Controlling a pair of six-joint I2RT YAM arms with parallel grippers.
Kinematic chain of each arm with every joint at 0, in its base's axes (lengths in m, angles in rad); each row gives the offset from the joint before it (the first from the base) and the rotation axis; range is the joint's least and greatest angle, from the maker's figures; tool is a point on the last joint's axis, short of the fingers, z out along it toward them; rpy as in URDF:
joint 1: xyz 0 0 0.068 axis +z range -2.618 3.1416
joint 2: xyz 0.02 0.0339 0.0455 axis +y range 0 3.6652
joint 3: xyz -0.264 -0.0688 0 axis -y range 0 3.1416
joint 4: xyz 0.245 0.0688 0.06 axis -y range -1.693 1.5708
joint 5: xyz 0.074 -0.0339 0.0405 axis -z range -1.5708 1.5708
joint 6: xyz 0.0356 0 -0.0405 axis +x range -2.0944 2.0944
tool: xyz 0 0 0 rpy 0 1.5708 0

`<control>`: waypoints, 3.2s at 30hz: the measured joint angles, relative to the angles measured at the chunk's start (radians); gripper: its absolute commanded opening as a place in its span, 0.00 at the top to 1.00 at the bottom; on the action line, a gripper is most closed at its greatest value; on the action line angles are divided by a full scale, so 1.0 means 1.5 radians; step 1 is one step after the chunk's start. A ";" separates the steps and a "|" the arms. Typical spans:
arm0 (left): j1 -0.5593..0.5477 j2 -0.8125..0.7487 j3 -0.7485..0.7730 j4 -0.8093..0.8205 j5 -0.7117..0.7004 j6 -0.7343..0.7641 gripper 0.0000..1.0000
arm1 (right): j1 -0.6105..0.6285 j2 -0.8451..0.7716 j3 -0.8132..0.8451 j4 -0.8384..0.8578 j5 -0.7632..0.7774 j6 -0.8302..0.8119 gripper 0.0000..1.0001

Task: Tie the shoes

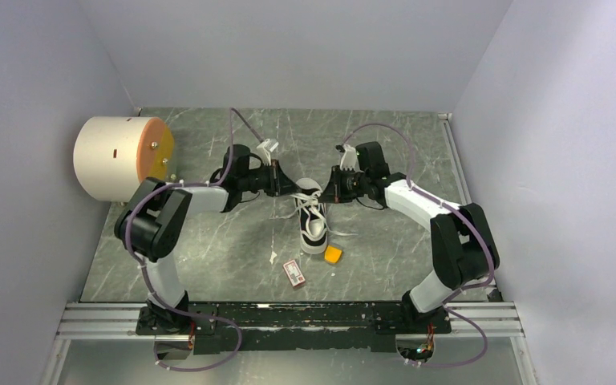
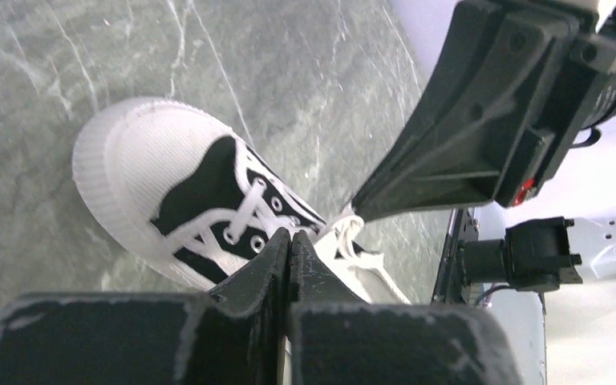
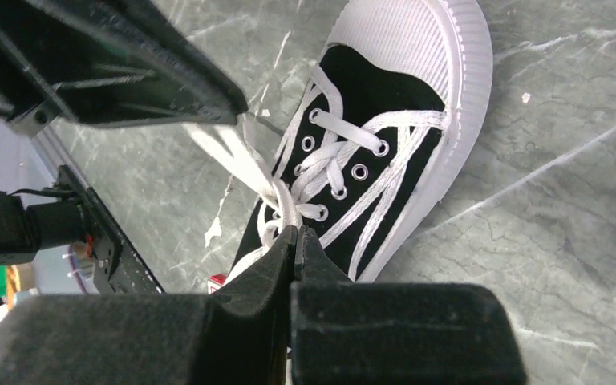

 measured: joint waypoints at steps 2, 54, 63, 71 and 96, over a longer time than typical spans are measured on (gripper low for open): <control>0.000 -0.025 -0.022 -0.001 -0.001 0.002 0.95 | 0.013 -0.004 0.024 -0.042 0.036 -0.008 1.00; 0.022 -0.105 -0.158 -0.133 0.001 0.035 0.95 | -0.024 -0.027 0.067 -0.146 0.180 0.031 0.29; 0.008 -0.092 -0.158 -0.113 0.014 0.016 0.95 | 0.028 0.036 0.080 -0.061 0.046 0.110 0.33; 0.003 -0.091 -0.158 -0.099 0.016 0.006 0.95 | 0.058 0.094 0.080 0.003 0.033 0.176 0.52; -0.004 -0.091 -0.152 -0.155 -0.025 0.054 0.95 | 0.035 0.057 -0.019 -0.008 0.315 0.215 1.00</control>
